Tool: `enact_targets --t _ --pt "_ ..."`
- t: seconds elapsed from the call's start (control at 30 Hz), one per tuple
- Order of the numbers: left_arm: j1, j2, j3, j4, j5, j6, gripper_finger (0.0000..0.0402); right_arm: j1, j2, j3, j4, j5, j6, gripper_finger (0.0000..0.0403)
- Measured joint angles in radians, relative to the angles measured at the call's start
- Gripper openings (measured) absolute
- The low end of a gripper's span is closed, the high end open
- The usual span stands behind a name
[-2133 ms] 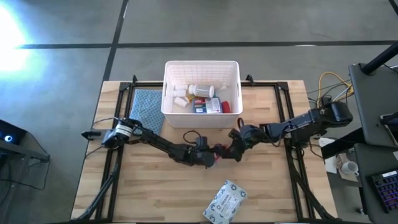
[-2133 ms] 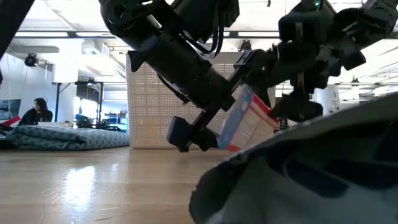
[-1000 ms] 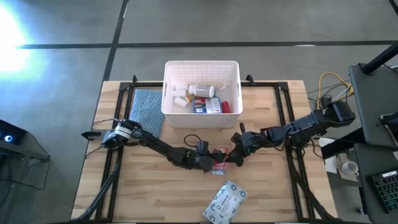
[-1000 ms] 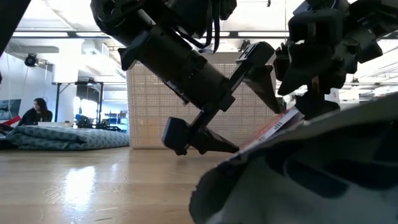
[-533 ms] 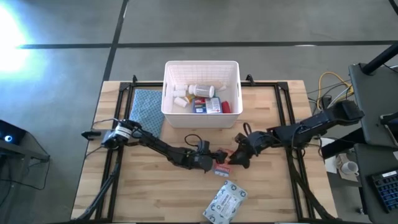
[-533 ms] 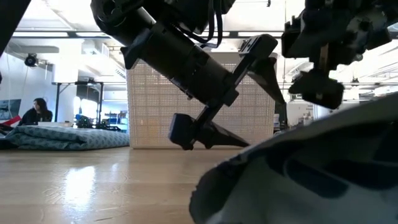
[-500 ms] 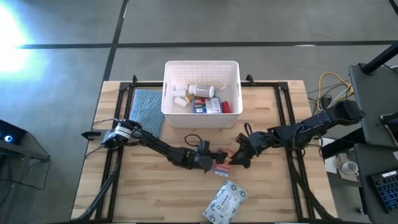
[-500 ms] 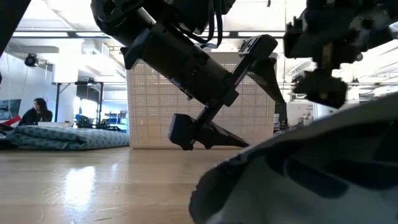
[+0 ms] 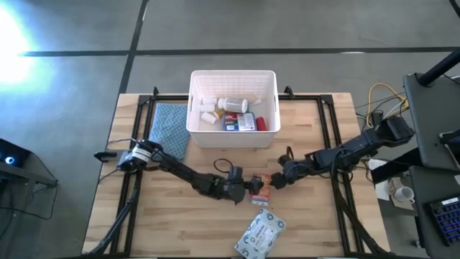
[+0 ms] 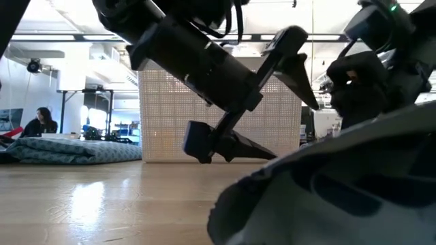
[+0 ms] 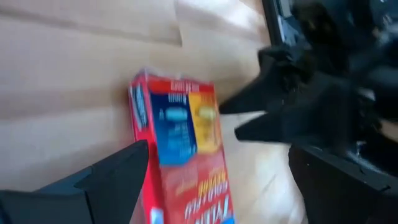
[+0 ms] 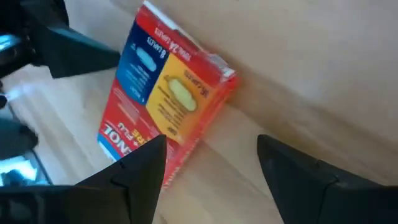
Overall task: Pick & place medical supplies in basket/bin
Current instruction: Put the red medicine box into the white bin
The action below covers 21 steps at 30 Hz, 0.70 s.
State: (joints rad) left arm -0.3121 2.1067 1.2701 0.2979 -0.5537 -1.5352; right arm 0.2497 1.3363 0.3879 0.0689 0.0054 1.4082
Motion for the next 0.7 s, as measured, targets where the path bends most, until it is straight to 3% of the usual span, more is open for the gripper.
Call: enact_targets --t 0.13,0.33,0.7 --pt "-0.033 0.0 -0.003 -0.003 0.002 -0.022 0.0363 -0.002 0.104 -0.008 0.154 -0.029 0.046 0.0242" --pt "-0.049 0.0 -0.007 -0.011 -0.004 -0.062 0.0363 -0.002 0.198 0.029 0.181 -0.032 0.077 0.0242" --pt "-0.047 0.0 -0.016 -0.021 -0.003 -0.064 0.0363 -0.027 0.133 0.112 0.156 -0.011 -0.145 0.0242"
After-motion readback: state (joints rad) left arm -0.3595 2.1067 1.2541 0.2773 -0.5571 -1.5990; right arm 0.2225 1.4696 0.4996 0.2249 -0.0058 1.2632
